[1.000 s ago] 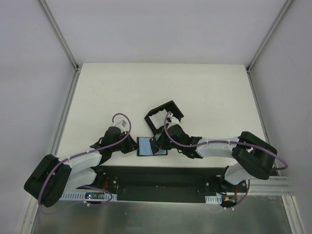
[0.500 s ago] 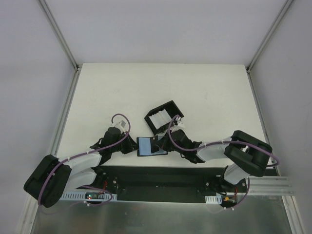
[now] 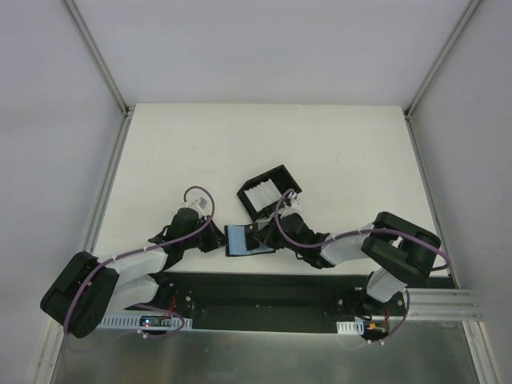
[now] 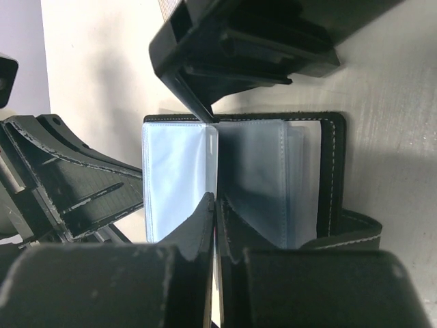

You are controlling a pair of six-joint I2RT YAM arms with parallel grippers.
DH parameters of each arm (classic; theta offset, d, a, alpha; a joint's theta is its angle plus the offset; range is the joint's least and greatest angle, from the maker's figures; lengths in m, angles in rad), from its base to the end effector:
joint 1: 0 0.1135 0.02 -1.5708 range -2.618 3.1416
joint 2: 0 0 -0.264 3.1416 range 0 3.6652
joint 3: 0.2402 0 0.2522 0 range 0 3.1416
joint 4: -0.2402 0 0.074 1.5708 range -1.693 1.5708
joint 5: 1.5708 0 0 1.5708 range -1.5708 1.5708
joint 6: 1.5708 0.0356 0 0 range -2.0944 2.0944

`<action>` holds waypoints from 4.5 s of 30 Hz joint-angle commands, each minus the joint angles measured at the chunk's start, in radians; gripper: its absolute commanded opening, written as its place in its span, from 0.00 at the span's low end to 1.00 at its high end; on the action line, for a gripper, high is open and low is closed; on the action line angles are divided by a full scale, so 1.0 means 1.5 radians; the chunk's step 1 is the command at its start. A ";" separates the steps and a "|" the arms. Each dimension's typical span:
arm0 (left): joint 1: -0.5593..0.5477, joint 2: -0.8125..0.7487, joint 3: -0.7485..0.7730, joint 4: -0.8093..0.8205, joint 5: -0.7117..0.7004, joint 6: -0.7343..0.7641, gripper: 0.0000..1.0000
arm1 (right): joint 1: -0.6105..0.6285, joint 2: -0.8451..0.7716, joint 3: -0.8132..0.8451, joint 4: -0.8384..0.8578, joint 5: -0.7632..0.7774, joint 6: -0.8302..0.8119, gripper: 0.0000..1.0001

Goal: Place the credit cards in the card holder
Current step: Insert the credit card into the card holder, then pick up the credit card from the storage box.

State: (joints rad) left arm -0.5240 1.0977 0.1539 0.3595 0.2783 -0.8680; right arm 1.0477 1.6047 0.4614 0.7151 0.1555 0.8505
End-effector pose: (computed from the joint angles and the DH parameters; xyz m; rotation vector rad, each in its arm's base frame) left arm 0.1529 -0.0997 0.1256 -0.2266 2.3327 -1.0567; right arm 0.1469 0.2436 0.1340 -0.1047 2.1548 1.0281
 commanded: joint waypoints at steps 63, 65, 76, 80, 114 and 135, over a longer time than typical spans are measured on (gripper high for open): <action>-0.009 0.025 0.017 -0.095 -0.036 0.052 0.00 | 0.017 -0.013 0.178 -0.362 -0.009 -0.159 0.53; -0.009 0.025 0.017 -0.094 -0.037 0.052 0.00 | 0.022 0.000 0.188 -0.361 -0.017 -0.148 0.53; -0.009 0.025 0.017 -0.090 -0.033 0.052 0.00 | 0.031 0.023 0.242 -0.346 -0.061 -0.187 0.49; -0.009 0.025 0.017 -0.090 -0.033 0.053 0.00 | 0.035 0.036 0.252 -0.322 -0.083 -0.181 0.49; -0.009 0.053 0.075 -0.100 -0.026 0.072 0.00 | -0.255 0.019 0.536 -0.715 -0.252 -0.585 0.81; -0.009 0.079 0.086 -0.101 -0.023 0.080 0.00 | -0.292 0.166 0.600 -0.692 -0.290 -0.592 0.99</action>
State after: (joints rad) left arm -0.5304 1.1881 0.2745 0.2718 0.2718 -0.7910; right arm 0.6071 1.8183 1.3136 -0.3241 -0.2344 -0.0307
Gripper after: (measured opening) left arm 0.010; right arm 0.993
